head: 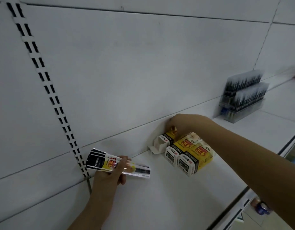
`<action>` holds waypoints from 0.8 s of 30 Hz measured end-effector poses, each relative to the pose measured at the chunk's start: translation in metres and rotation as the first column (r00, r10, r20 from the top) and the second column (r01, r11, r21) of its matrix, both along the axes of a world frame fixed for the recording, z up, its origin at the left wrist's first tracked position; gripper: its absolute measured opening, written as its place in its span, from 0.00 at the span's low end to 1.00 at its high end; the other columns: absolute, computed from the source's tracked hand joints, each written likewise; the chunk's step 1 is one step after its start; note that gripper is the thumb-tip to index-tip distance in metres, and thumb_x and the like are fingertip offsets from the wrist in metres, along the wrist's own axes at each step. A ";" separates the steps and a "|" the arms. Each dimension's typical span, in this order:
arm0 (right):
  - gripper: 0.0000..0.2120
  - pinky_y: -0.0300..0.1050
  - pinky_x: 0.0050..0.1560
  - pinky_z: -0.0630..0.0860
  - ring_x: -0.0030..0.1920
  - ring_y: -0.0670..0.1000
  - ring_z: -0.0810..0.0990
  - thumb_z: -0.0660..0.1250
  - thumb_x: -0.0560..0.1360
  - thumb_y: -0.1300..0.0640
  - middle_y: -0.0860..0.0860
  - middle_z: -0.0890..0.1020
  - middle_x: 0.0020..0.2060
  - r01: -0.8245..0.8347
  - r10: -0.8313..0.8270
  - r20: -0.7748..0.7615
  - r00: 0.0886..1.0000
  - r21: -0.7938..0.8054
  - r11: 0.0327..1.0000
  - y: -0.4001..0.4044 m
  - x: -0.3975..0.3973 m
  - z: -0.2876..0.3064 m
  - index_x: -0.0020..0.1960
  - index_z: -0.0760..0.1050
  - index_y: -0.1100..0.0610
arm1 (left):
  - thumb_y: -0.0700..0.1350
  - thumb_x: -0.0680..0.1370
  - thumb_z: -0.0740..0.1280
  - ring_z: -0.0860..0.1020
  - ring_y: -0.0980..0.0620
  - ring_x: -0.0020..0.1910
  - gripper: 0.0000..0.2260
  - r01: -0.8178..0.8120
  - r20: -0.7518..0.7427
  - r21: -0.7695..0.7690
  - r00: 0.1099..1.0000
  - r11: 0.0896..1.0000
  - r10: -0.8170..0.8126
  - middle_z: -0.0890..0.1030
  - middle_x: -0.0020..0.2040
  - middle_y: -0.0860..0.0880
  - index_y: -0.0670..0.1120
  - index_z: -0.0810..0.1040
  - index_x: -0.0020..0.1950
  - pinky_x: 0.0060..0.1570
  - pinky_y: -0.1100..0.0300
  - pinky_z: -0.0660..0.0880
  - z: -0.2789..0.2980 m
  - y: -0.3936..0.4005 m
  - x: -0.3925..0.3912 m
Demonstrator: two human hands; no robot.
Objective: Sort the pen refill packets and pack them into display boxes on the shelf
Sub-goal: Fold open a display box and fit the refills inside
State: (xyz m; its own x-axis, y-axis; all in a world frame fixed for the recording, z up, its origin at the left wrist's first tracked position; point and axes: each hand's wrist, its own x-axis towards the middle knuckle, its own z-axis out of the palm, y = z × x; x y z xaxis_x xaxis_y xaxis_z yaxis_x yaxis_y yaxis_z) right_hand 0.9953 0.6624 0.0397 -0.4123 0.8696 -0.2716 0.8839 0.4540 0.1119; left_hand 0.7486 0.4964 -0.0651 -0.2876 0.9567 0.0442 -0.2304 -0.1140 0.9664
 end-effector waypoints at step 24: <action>0.26 0.38 0.46 0.74 0.50 0.44 0.75 0.69 0.70 0.41 0.43 0.77 0.52 0.122 0.348 -0.702 0.621 0.526 0.842 -0.131 -0.089 -0.027 0.64 0.68 0.49 | 0.42 0.76 0.68 0.75 0.50 0.29 0.09 -0.029 -0.215 0.436 0.967 0.899 0.136 0.84 0.43 0.40 0.39 0.82 0.51 0.29 0.63 0.75 0.150 -0.041 -0.036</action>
State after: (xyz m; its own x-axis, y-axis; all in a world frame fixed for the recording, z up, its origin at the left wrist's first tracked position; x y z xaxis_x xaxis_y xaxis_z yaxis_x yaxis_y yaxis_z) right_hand 0.9061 0.5310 0.0124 -0.3602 0.7005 0.6160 0.6913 0.6439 -0.3280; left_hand 0.7129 0.4552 0.0850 -0.2948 0.8029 0.5181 0.0245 -0.5357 0.8441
